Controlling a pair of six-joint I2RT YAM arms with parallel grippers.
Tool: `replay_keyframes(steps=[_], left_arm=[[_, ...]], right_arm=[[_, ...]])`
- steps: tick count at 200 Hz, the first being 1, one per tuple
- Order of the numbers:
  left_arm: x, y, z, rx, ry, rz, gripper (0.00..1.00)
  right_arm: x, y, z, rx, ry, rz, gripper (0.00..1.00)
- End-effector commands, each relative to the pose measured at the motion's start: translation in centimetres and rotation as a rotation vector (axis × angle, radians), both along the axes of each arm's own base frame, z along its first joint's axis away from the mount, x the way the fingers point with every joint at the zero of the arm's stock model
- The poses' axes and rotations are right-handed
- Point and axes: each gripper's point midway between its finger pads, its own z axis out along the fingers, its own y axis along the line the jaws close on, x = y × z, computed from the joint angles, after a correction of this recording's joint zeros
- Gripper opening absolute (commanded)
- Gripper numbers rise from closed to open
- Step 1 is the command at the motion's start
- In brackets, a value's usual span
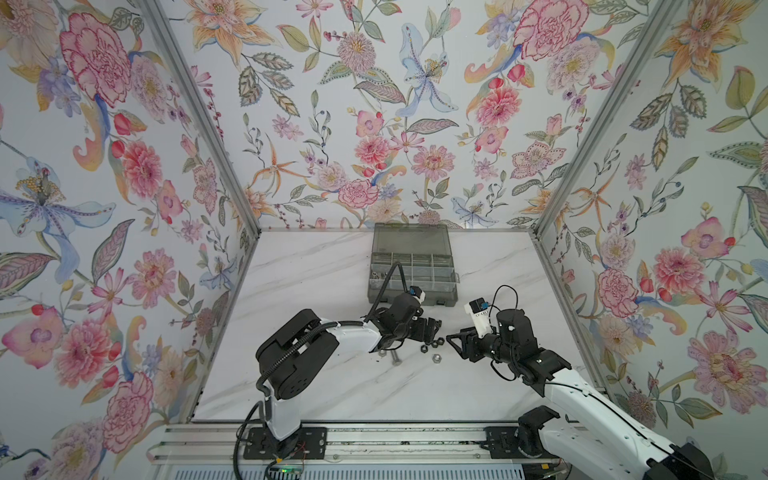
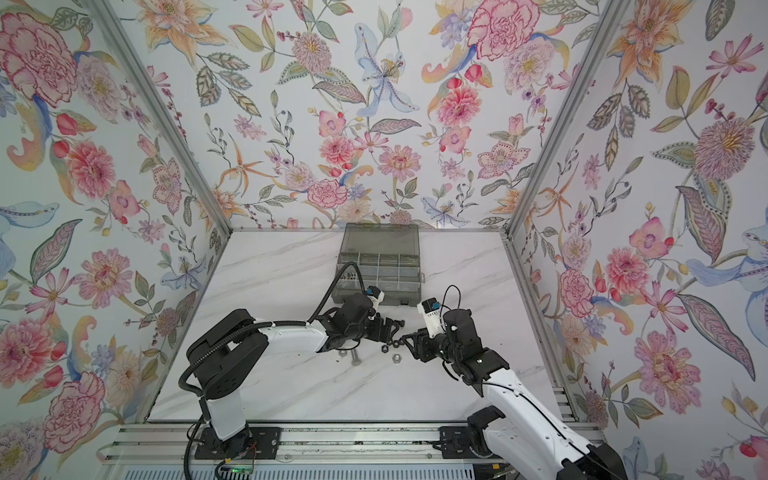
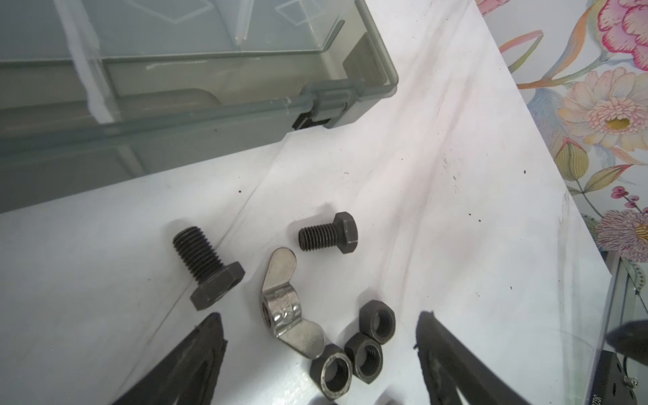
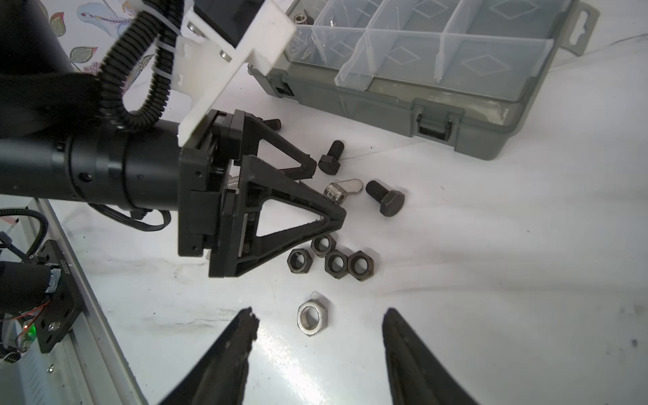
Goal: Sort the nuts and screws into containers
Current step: 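Move the left gripper over a wing nut in the pile while the right arm withdraws, then lower the left gripper and close it on the silver wing nut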
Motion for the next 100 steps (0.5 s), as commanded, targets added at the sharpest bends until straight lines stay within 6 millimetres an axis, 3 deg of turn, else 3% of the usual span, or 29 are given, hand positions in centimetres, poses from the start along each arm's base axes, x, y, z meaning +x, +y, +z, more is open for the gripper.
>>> replay_keyframes(steps=[1, 100], left_arm=[[0.3, 0.3, -1.1, 0.104, -0.011, 0.015, 0.85], [0.8, 0.3, -2.3, 0.176, 0.006, 0.064, 0.7]], right_arm=[[0.2, -0.5, 0.3, 0.02, -0.018, -0.042, 0.62], [0.0, -0.5, -0.3, 0.037, 0.018, -0.056, 0.63]])
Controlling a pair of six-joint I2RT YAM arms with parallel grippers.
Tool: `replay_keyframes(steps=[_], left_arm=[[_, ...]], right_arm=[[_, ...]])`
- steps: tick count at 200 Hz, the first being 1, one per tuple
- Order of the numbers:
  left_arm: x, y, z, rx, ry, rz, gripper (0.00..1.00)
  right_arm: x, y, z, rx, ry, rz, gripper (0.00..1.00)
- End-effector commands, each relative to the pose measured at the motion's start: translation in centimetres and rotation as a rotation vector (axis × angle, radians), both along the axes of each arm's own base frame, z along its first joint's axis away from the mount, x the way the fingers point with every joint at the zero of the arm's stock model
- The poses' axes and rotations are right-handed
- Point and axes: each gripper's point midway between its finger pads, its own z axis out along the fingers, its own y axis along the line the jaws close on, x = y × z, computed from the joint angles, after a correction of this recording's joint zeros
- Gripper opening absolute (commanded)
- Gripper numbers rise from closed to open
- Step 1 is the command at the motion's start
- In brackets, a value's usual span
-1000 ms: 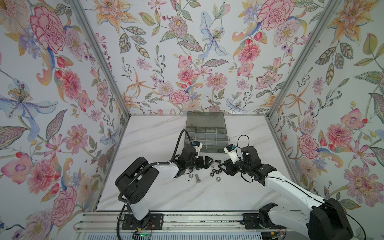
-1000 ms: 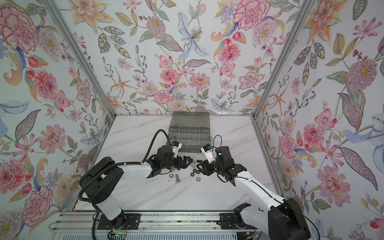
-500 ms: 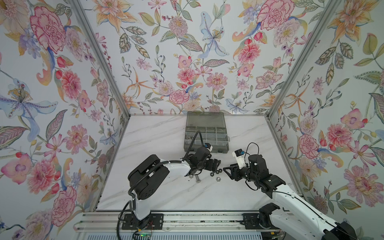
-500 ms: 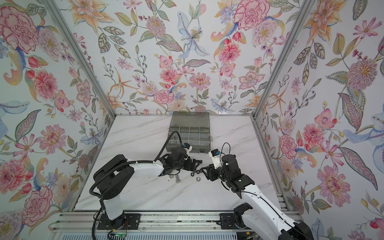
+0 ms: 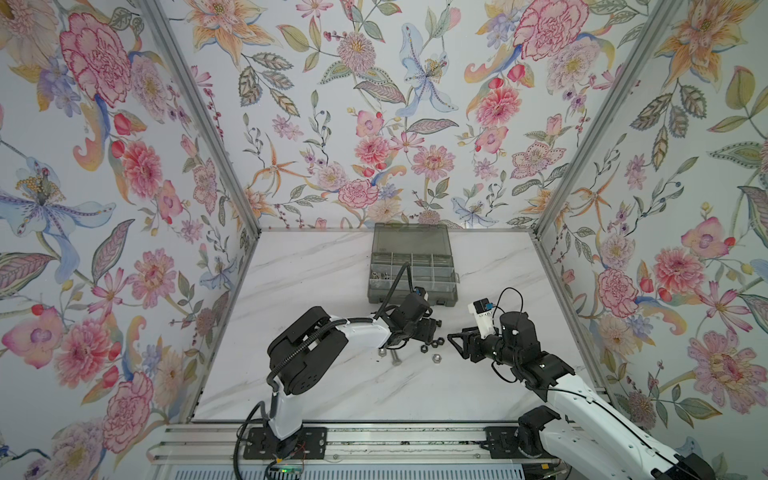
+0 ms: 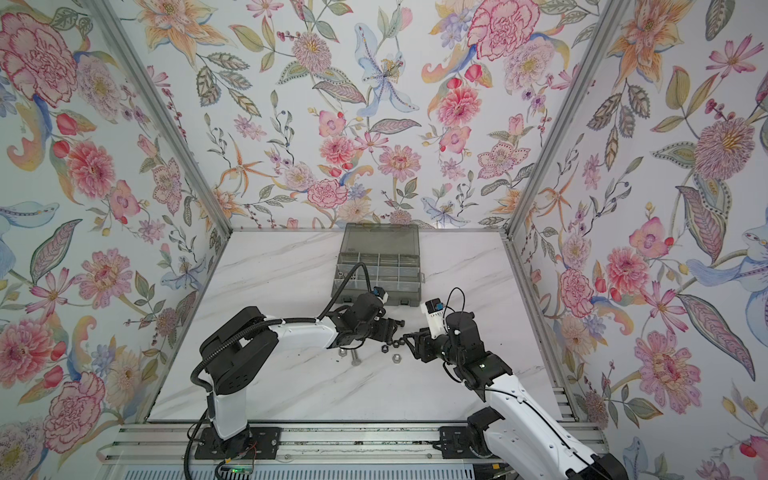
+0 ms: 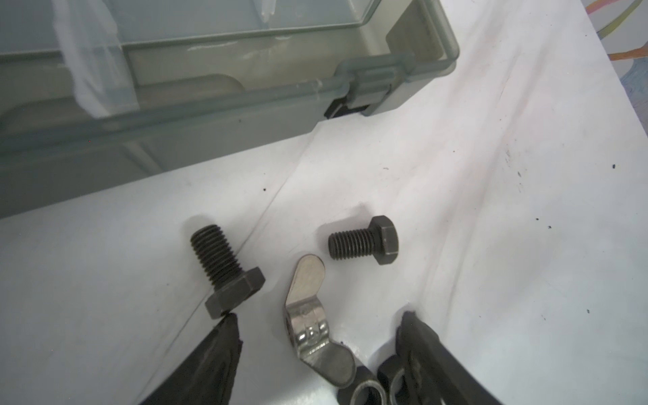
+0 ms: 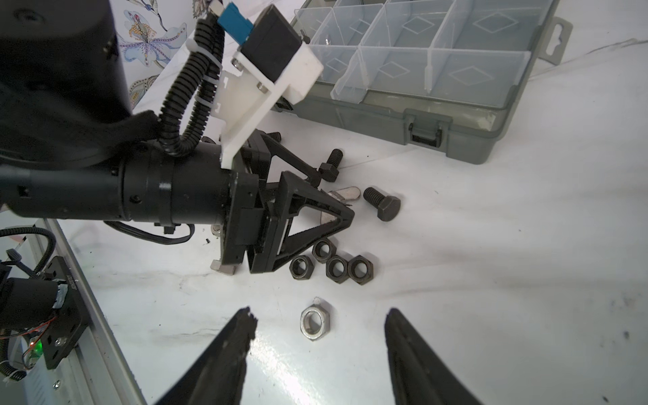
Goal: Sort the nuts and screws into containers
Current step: 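Lower the left gripper and close it on the silver wing nut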
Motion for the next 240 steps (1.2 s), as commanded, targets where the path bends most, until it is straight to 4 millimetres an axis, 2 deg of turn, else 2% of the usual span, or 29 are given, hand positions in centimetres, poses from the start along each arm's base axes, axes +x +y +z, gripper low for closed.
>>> replay_keyframes(steps=[1, 36, 111, 178, 240], left_arm=[[0.2, -0.1, -0.4, 0.033, 0.002, 0.024, 0.7], [0.3, -0.2, -0.8, 0.047, 0.012, 0.027, 0.62], [0.6, -0.8, -1.0, 0.055, 0.018, 0.023, 0.55], [0.3, -0.4, -2.3, 0.138, 0.04, 0.018, 0.46], [0.4, 0.3, -2.4, 0.179, 0.034, 0.032, 0.41]], right_arm=[[0.0, -0.3, -0.6, 0.008, 0.021, -0.024, 0.63], [-0.2, -0.4, -1.2, 0.006, 0.044, -0.031, 0.63], [-0.5, -0.6, -1.6, 0.004, 0.07, -0.04, 0.63], [-0.6, -0.7, -1.7, 0.002, 0.07, -0.047, 0.63], [-0.7, -0.6, -1.9, 0.006, 0.086, -0.044, 0.63]])
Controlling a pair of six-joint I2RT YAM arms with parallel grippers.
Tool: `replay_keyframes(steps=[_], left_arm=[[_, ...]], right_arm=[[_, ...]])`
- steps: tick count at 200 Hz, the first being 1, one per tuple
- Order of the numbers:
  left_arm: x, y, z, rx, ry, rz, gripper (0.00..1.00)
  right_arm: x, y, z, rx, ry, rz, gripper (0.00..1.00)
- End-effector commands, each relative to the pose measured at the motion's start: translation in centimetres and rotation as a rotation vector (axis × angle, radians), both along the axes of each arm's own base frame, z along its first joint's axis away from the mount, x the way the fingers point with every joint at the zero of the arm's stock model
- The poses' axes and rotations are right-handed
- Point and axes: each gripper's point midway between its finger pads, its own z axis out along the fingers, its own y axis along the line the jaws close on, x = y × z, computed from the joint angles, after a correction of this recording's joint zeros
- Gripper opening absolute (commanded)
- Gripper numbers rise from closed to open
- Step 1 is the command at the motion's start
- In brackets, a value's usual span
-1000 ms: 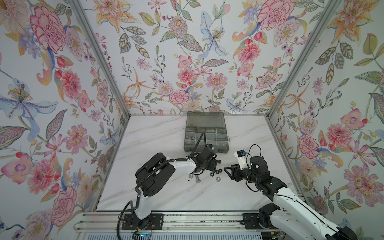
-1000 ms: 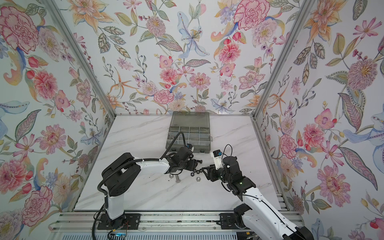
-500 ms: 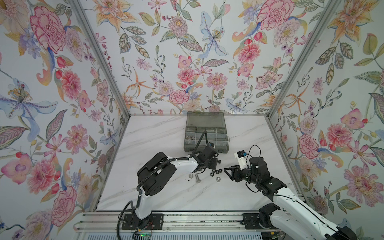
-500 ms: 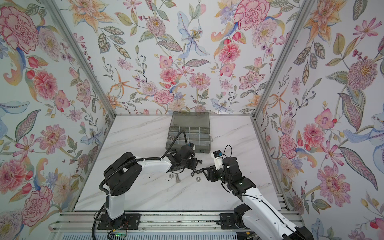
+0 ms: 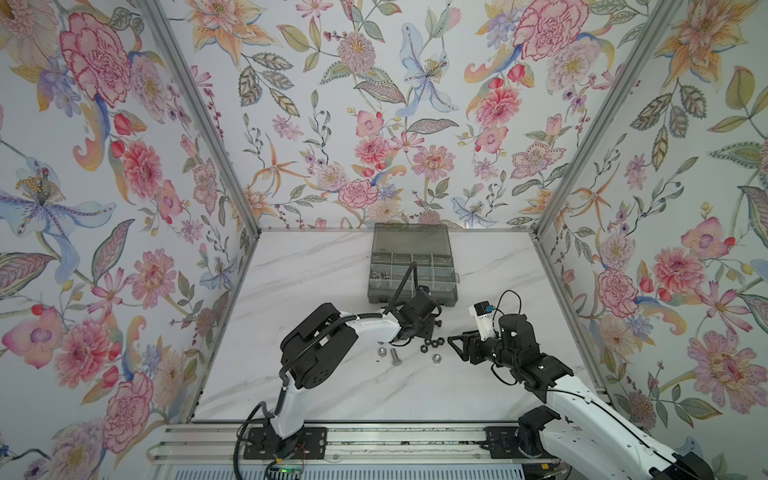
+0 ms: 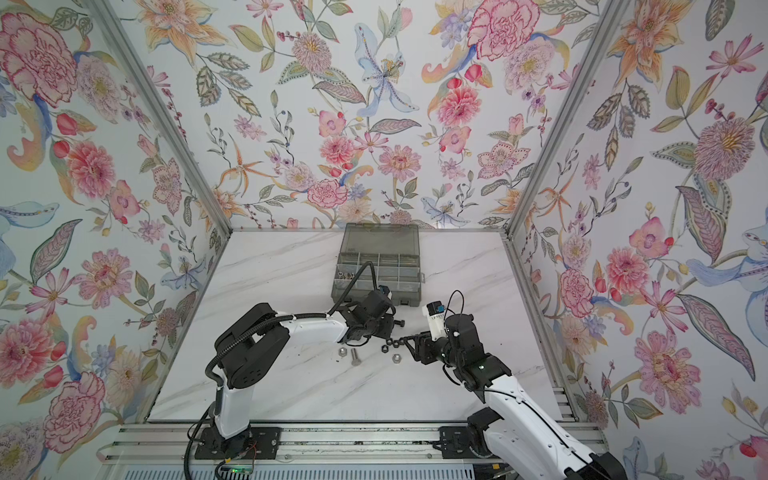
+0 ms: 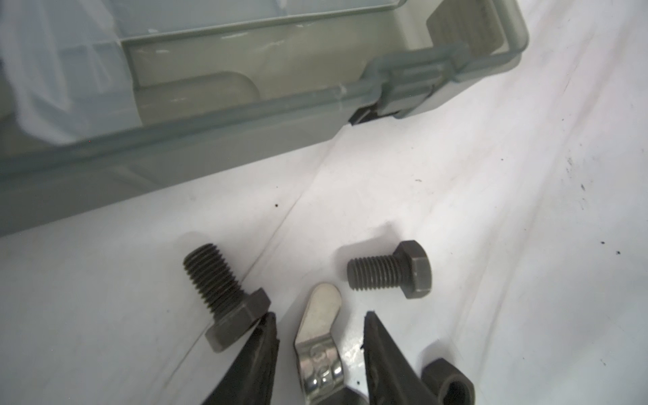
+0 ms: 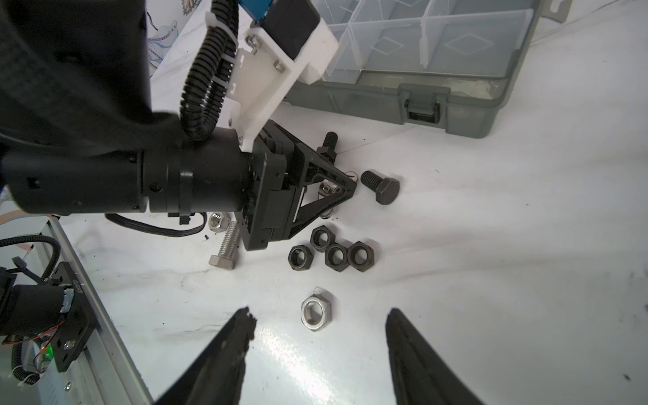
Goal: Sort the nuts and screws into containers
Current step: 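Lower the left gripper and close it on the silver wing nut, then carry the wing nut with the left gripper into the wing nut compartment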
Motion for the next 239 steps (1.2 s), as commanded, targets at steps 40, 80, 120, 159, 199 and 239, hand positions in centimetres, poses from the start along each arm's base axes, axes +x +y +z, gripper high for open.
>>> replay_keyframes(steps=[40, 80, 120, 159, 199, 239], left_arm=[[-0.7, 0.7, -1.7, 0.088, 0.029, -0.007, 0.36], [-0.8, 0.6, -1.8, 0.092, 0.034, -0.008, 0.32], [-0.8, 0.7, -2.1, 0.109, 0.041, -0.009, 0.29], [-0.8, 1.1, -2.4, 0.151, 0.047, -0.012, 0.26], [-1.0, 1.6, -2.8, 0.203, 0.05, -0.018, 0.19], [-0.9, 1.5, -2.2, 0.191, 0.033, -0.019, 0.1]], right_arm=[[-0.2, -0.5, -0.7, -0.008, 0.029, -0.024, 0.64], [-0.2, -0.5, -0.8, -0.011, 0.033, -0.027, 0.64], [-0.1, -0.6, -0.8, -0.015, 0.032, -0.031, 0.64], [-0.1, -0.7, -0.9, -0.016, 0.032, -0.036, 0.64], [0.0, -0.7, -0.9, -0.018, 0.031, -0.038, 0.65], [0.0, -0.8, -0.9, -0.02, 0.029, -0.041, 0.65]])
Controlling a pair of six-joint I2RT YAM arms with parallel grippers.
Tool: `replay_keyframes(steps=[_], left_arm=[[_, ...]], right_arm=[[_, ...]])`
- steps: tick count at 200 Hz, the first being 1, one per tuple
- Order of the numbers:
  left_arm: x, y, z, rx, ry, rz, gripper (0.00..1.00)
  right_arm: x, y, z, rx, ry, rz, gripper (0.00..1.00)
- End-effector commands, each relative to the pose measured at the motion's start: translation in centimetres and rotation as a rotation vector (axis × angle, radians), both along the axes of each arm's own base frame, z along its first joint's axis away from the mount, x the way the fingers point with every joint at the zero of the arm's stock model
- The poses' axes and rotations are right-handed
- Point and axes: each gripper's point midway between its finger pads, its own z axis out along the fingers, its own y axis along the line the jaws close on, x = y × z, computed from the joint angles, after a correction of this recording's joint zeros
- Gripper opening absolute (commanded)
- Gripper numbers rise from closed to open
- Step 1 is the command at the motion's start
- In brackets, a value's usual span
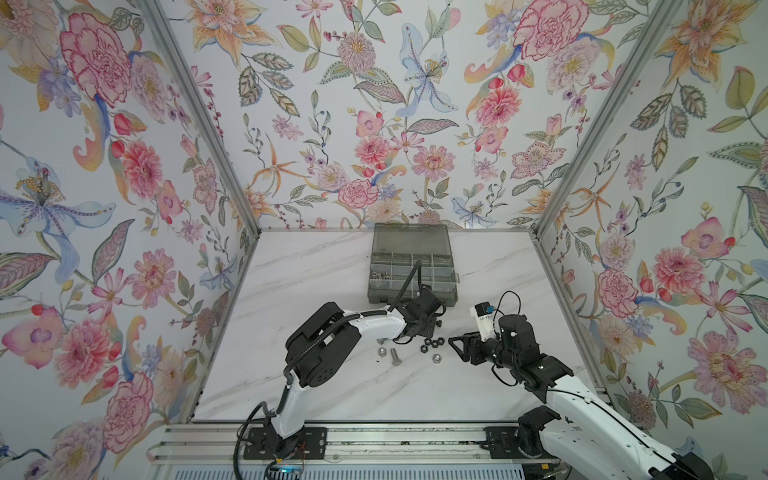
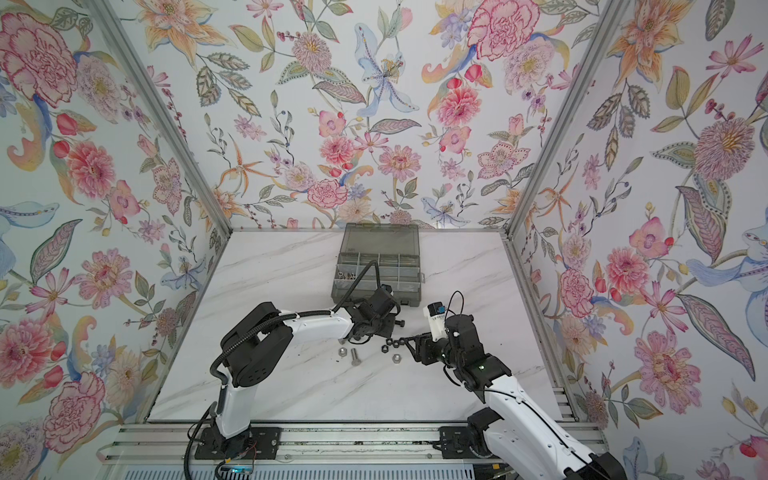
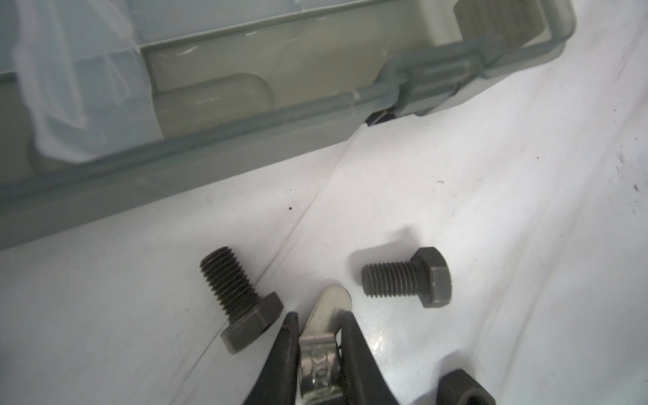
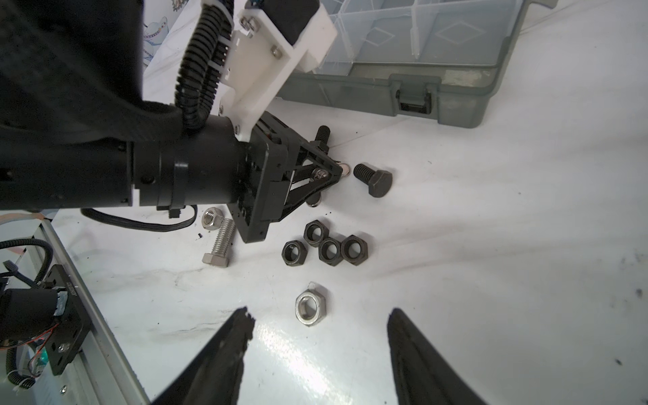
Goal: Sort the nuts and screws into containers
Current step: 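Carry the wing nut with the left gripper into the wing nut compartment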
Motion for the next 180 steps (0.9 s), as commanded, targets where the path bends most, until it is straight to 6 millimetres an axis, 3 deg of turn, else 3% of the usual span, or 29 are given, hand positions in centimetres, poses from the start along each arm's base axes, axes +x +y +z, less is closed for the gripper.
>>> replay_keyframes(steps=[1, 65, 111, 143, 180], left_arm=[[-1.3, 1.2, -2.0, 0.096, 0.031, -0.023, 0.09], [-0.5, 2.4, 1.9, 0.038, -0.065, 0.007, 0.03], [0.9, 4.0, 8.2, -0.121, -0.144, 0.035, 0.03], [3.4, 6.0, 12.2, -0.237, -0.202, 0.054, 0.03], [7.9, 8.7, 13.7, -0.266, -0.25, 0.091, 0.03]], right_arm=[[0.0, -0.5, -0.6, -0.012, 0.016, -0.023, 0.65], [0.0, -0.4, -0.3, -0.005, 0.013, -0.021, 0.65], [0.0, -0.3, 0.5, 0.014, -0.008, -0.018, 0.65], [-0.1, -0.1, 0.5, 0.019, -0.001, -0.009, 0.65], [0.2, 0.2, 0.3, 0.025, 0.014, -0.013, 0.65]])
